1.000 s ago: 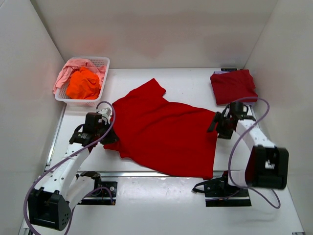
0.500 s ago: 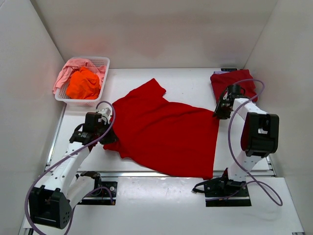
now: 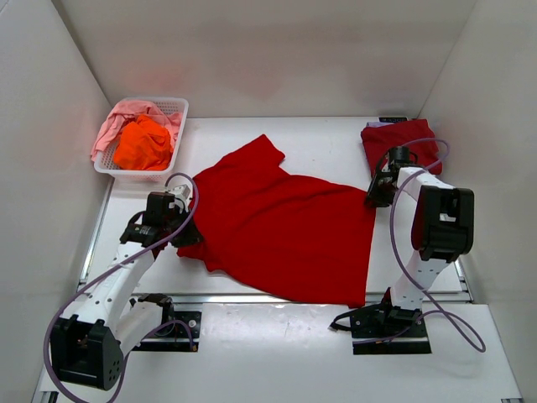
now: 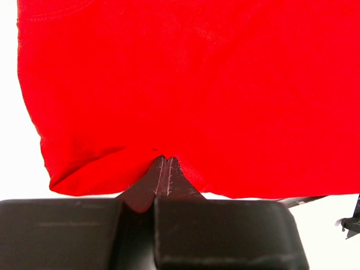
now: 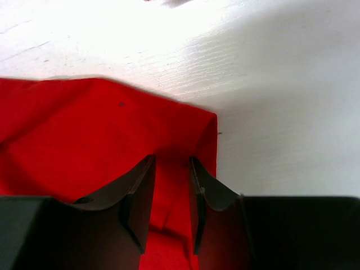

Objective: Fold and stack the t-shirts
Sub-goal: Flatten out the tshirt

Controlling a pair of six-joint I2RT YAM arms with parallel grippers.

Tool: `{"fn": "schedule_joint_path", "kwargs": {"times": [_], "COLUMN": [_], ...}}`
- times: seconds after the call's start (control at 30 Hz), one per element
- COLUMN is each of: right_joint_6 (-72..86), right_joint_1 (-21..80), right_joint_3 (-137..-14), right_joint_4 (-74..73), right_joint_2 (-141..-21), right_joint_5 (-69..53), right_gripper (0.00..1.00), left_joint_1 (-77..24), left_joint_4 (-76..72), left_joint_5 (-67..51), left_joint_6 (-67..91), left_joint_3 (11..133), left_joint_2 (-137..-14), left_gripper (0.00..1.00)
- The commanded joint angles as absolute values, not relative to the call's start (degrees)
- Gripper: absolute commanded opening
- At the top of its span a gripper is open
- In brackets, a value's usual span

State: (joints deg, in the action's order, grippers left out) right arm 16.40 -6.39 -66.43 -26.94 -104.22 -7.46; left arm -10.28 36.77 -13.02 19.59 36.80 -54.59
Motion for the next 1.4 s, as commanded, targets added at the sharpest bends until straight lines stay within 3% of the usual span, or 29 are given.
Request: {"fn": "schedule_joint_path", "kwargs": {"times": [0.0, 0.13, 0.23, 0.37, 0.53, 0.67, 1.37], "right_joint_6": [16.70, 16.96, 16.87, 16.70, 15.65, 14.68, 13.19], "right_joint_1": [-6.15, -5.89, -5.71, -5.71, -5.28, -6.06, -9.58], "right_joint_3": [-67.32, -67.67, -68.29, -68.73, -70.13, -72.33, -79.72], "right_joint_4": [-25.31, -25.40, -25.75, -26.10, -28.20, -30.23, -32.52], "right_joint_2": [-105.20, -105.73, -106.61, -107.22, -104.94, -103.45, -106.96], "right_joint_5": [-6.06, -5.80, -5.89, -5.72, -5.10, -6.06, -9.94], "right_gripper": [0.27, 0.26, 0.20, 0.00, 0.00, 0.06, 0.00], "left_joint_1": [-10.02, -10.02, -10.28, -10.02, -10.02, -10.46, -10.02], "left_joint_4": [34.98, 35.24, 34.89, 34.98, 35.07, 35.07, 34.89], "left_joint_5": [-14.50, -14.24, -14.24, -14.15, -14.32, -13.98, -14.59], "left_joint_6": [19.34, 19.34, 19.42, 19.16, 19.42, 19.51, 19.34], "left_joint_3": [36.47, 36.56, 36.39, 36.39, 36.30, 36.30, 36.21], "left_joint_2": [-53.88, -53.79, -53.70, -53.44, -53.52, -53.44, -53.26], "left_gripper": [0.00, 0.00, 0.00, 0.00, 0.00, 0.00, 0.00]}}
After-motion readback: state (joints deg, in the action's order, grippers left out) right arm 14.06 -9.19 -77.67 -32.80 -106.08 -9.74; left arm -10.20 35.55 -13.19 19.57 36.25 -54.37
